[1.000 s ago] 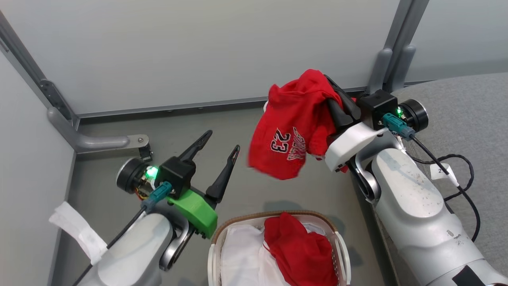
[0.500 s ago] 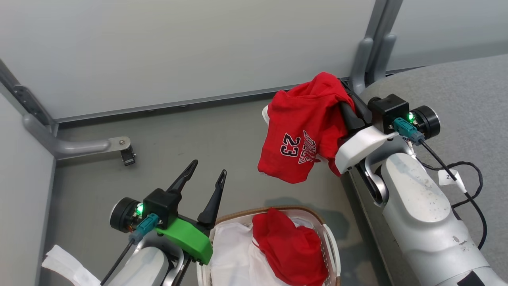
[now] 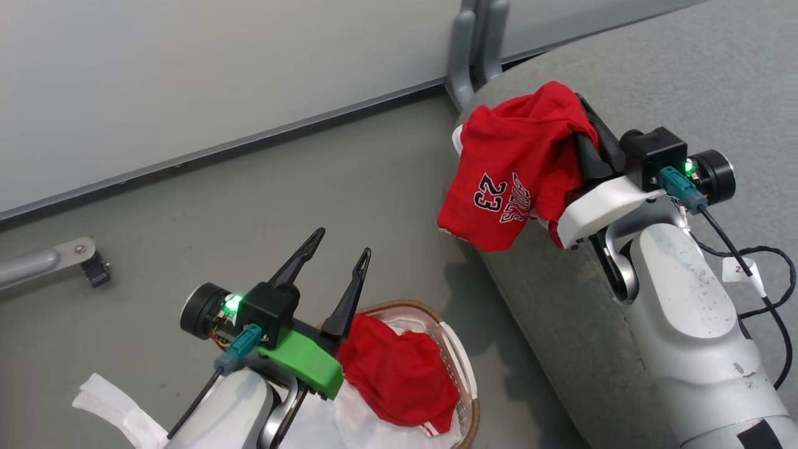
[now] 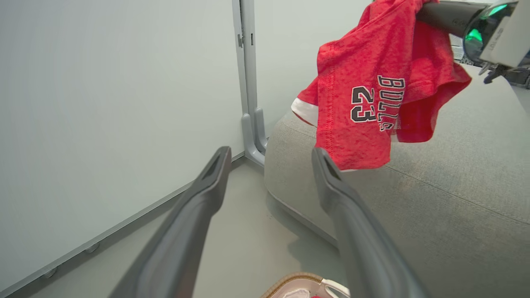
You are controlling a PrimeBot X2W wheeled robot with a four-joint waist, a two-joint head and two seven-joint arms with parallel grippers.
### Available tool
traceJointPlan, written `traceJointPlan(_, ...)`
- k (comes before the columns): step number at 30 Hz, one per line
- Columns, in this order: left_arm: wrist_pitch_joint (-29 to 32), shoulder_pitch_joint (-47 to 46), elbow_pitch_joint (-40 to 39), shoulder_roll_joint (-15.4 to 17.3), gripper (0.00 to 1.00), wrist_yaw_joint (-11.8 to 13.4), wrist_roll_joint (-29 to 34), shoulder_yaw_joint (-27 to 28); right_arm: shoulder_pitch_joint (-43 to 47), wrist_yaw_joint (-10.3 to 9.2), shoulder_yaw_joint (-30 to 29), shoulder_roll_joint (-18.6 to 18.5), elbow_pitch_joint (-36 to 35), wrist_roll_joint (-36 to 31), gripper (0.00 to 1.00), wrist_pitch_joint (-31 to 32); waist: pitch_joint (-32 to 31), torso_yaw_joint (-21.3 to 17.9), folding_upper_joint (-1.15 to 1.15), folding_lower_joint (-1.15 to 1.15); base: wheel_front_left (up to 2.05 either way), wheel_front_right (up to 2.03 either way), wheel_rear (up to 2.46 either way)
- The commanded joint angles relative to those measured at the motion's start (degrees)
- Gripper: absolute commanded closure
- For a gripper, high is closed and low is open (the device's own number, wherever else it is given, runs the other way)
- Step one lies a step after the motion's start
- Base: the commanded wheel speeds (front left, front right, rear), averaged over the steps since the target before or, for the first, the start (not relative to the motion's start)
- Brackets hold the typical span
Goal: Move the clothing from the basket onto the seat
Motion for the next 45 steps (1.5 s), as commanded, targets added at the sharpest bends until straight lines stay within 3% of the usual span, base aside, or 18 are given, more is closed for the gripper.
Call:
traceJointPlan(1,-0.03,-1.18,0.33,-0.02,0.0,-0.48,0.72,0.09,0.6,-0.08,-0.85,-0.1,-0.52,-0.41,1.0,-0.17,5.12,-8.09,0.0,0.0,0.0,0.0,0.0)
traceJointPlan(10,-0.04,-3.55,1.61,-0.75,0.0,-2.19,2.67,-0.8,3.09,-0.08,-4.26,-0.06,-1.74,-0.57,1.0,-0.17,8.02,-15.14,0.0,0.0,0.0,0.0,0.0)
traceJointPlan(17,-0.04,-5.05,1.69,-0.93,0.0,-2.74,3.88,-2.06,2.57,-0.08,-5.0,-0.1,-0.83,-1.56,1.0,-0.17,10.23,-15.06,0.0,0.0,0.0,0.0,0.0)
traceJointPlan(24,-0.04,-8.04,0.59,-1.31,0.0,-3.2,5.04,-4.16,-4.85,-0.08,-8.9,-1.94,0.93,-5.52,1.0,-0.17,14.23,-9.83,0.0,0.0,0.0,0.0,0.0)
traceJointPlan(29,-0.04,-10.39,-0.41,-1.35,0.0,-3.25,6.22,-5.22,-14.15,-0.08,-12.8,-7.03,3.78,-6.44,1.0,-0.18,18.54,-4.61,0.0,0.0,0.0,0.0,0.0)
traceJointPlan(39,0.07,-16.16,-2.06,-2.56,0.0,-3.02,8.7,-6.76,-32.13,-0.08,-22.21,-20.77,7.38,-12.42,1.0,1.2,29.28,6.44,0.0,0.0,0.0,0.0,0.0)
traceJointPlan(45,0.1,-18.07,-2.44,-3.13,0.0,-2.24,9.39,-7.0,-33.22,-0.08,-29.04,-22.02,11.51,-15.69,1.0,1.02,34.07,9.74,0.0,0.0,0.0,0.0,0.0)
